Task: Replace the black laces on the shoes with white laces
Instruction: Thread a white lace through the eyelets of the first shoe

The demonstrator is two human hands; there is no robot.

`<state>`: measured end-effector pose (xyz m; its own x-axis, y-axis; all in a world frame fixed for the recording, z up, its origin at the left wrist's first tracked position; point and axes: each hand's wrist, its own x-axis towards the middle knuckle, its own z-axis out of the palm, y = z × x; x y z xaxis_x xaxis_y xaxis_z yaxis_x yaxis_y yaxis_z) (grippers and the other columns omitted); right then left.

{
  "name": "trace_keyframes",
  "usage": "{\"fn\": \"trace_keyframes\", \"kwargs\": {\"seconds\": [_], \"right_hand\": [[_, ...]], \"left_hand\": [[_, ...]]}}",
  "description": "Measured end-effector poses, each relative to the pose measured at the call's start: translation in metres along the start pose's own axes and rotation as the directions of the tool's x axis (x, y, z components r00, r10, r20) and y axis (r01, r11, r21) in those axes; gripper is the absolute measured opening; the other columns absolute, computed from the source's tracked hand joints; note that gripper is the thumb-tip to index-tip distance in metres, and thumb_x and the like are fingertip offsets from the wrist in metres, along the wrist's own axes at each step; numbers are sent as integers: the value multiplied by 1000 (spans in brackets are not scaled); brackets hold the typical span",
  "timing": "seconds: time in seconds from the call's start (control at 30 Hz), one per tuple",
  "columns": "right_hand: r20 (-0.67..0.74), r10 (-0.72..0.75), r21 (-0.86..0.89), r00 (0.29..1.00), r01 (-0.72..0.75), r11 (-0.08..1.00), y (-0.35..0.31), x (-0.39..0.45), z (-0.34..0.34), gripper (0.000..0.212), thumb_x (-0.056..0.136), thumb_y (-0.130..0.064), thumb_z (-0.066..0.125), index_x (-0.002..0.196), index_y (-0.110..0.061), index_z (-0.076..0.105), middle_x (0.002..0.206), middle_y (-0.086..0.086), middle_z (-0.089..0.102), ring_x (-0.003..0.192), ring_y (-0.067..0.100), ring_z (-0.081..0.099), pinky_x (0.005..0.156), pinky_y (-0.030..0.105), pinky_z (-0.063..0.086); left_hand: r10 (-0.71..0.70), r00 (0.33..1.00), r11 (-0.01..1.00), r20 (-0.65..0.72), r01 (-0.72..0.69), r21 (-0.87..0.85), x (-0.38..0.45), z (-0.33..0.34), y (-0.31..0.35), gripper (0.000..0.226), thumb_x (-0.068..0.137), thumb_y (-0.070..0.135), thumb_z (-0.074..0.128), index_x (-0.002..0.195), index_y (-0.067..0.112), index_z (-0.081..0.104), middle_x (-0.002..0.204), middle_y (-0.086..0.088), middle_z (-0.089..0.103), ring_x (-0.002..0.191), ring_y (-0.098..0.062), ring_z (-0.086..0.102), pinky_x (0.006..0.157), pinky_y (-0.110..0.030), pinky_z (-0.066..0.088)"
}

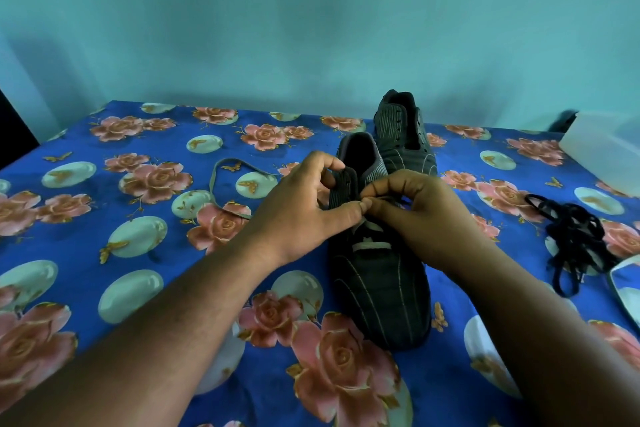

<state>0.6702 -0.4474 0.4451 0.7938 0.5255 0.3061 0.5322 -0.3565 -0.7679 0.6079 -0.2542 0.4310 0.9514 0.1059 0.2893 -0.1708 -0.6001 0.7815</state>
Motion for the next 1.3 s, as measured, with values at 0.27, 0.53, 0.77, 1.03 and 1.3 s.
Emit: {"fn": "trace_keyframes", "kwargs": {"seconds": [0.27, 0.53, 0.77, 1.03, 1.3], "right_hand": [[-50, -30, -151, 998, 22, 988, 9, 3, 9, 28, 89, -22, 75, 76, -45, 65, 93, -14, 65, 95, 8, 62, 88, 28, 48], [59, -54, 58, 997, 50, 997, 10, 5, -5, 15, 94, -17, 72, 92, -30, 80, 90, -11, 72, 89, 6, 69, 84, 25, 55], [-134, -62, -57, 989, 55, 997, 24, 10, -4, 29, 96, -48, 57, 123, -51, 66, 92, -17, 69, 104, 16, 63, 100, 56, 47], [-38, -81, -170, 996, 73, 983, 39, 15, -8, 35, 95, -56, 48, 129, -53, 57, 77, -20, 58, 97, 21, 57, 98, 63, 44], [-23, -87, -77, 996, 84, 993, 42, 14, -15, 33, 99, -27, 66, 127, -44, 63, 78, -7, 59, 93, 18, 58, 91, 38, 51]], "left_hand": [[19, 996, 1000, 87, -21, 22, 2, -7, -6, 75, 67, 73, 66, 132, 37, 52, 120, 13, 58, 72, 9, 57, 70, -20, 44], [37, 999, 996, 0, -37, -77, 9, -12, -9, 22, 82, 42, 79, 89, 21, 72, 61, 16, 66, 47, 2, 53, 53, -19, 39], [-4, 998, 976, 56, 16, -217, 9, -12, -13, 9, 92, 23, 74, 87, 16, 73, 76, -2, 74, 81, -5, 63, 62, -17, 49], [-168, 983, 913, 67, 181, -365, 13, -26, -23, 19, 93, 19, 71, 98, 1, 73, 101, -13, 77, 101, -25, 72, 82, -32, 54], [-377, 860, 894, -343, 241, -378, 27, -56, -52, 14, 93, 30, 70, 88, 19, 77, 88, -3, 77, 81, -20, 73, 74, -38, 52]]}}
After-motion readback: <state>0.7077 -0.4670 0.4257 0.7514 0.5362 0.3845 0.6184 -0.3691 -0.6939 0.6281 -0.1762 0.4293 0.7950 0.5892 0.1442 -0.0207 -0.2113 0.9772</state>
